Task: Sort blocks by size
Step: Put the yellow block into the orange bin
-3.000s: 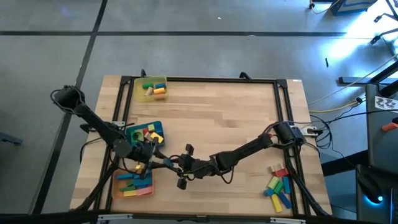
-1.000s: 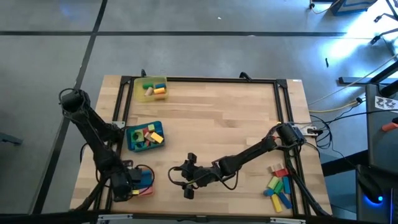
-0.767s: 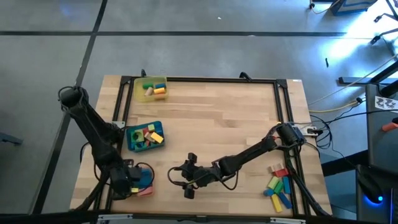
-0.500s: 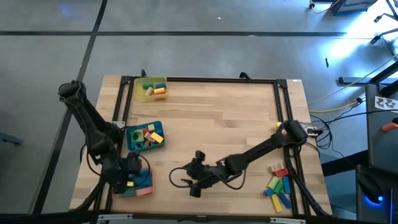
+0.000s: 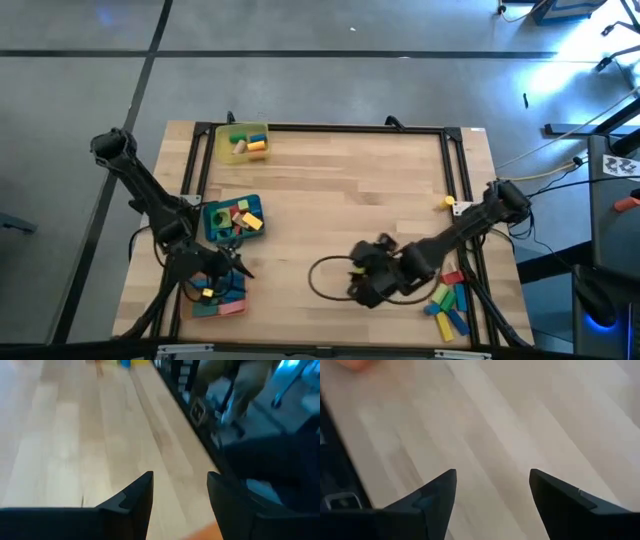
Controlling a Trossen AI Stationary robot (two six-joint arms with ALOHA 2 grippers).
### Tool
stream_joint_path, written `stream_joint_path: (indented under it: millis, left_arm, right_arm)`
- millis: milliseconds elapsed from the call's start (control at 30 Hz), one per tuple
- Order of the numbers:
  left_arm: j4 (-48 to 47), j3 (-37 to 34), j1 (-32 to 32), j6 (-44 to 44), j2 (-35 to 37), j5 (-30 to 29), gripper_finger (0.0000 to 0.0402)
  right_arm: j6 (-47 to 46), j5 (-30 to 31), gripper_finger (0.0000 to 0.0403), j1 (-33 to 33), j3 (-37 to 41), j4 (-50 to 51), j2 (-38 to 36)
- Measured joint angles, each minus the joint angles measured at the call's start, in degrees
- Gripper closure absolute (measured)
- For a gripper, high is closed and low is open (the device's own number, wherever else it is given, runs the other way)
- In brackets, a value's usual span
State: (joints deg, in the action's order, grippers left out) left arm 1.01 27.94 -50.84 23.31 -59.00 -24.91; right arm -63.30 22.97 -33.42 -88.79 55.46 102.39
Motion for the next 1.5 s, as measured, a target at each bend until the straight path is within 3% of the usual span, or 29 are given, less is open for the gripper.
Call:
stream_joint_path:
  millis: [167, 267, 467, 767, 1500]
  left_arm:
    - [18.3, -6.9, 2.7, -6.3, -0.1, 0.0, 0.0233]
    - [24.4, -9.9, 3.6, -7.4, -0.1, 0.0, 0.0233]
    - [26.5, -12.5, 3.8, -6.8, -0.1, 0.0, 0.0233]
    - [26.6, -12.5, 3.7, -7.0, -0.1, 0.0, 0.0233]
    - [26.6, -12.5, 3.7, -7.0, -0.1, 0.0, 0.0233]
  right_arm:
    - [-14.0, -6.5, 0.0149, -4.2, 0.0, 9.1, -1.9]
    - [-21.5, -11.7, 0.0149, -7.0, 0.0, 10.7, -2.3]
    - [-40.1, -24.1, 0.0149, -13.5, 0.0, 9.2, -2.3]
    - [-65.5, -28.1, 0.0149, -23.6, 0.0, 6.1, -0.2]
    - [-71.7, -37.2, 0.0149, -27.8, 0.0, 11.7, 12.1]
